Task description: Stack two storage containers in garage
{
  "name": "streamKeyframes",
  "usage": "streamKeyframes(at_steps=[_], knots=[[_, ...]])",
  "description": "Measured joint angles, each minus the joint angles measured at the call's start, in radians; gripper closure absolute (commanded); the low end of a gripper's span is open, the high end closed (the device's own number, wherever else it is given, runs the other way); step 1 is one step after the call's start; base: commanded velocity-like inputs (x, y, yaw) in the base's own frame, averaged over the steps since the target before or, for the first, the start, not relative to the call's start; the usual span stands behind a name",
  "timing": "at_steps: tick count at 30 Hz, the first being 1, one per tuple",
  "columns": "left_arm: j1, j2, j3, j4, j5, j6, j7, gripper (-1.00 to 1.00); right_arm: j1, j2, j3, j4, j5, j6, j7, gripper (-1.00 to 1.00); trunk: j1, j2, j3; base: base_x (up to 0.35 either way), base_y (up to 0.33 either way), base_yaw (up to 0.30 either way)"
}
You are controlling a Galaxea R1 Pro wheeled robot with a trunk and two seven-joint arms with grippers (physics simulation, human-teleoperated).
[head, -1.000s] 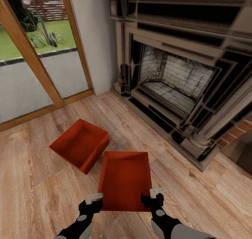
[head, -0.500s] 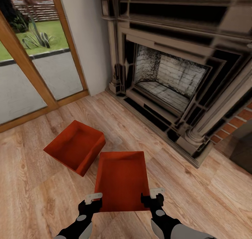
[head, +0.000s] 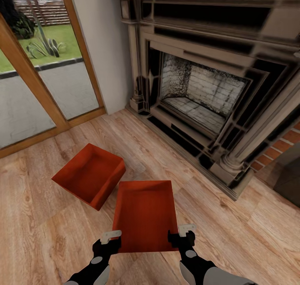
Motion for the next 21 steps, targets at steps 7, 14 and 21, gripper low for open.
streamKeyframes(at_steps=[7,14,21], knots=[[0.0,-0.003,-0.001,0.012,0.0,0.0,0.002,-1.0,0.0,-0.001,-0.002,0.0,-0.003,-0.001,0.0,-1.0,0.0,0.0,0.0,0.0,0.0,0.0],[0.0,-0.002,0.002,0.006,0.004,0.0,0.002,-1.0,0.0,-0.001,-0.003,0.0,-0.003,-0.001,0.0,-1.0,0.0,0.0,0.0,0.0,0.0,0.0],[0.0,-0.001,0.003,0.004,0.006,-0.001,0.002,-1.0,0.0,-0.001,-0.002,0.0,-0.003,-0.001,0.001,-1.0,0.0,0.0,0.0,0.054,0.0,0.0]])
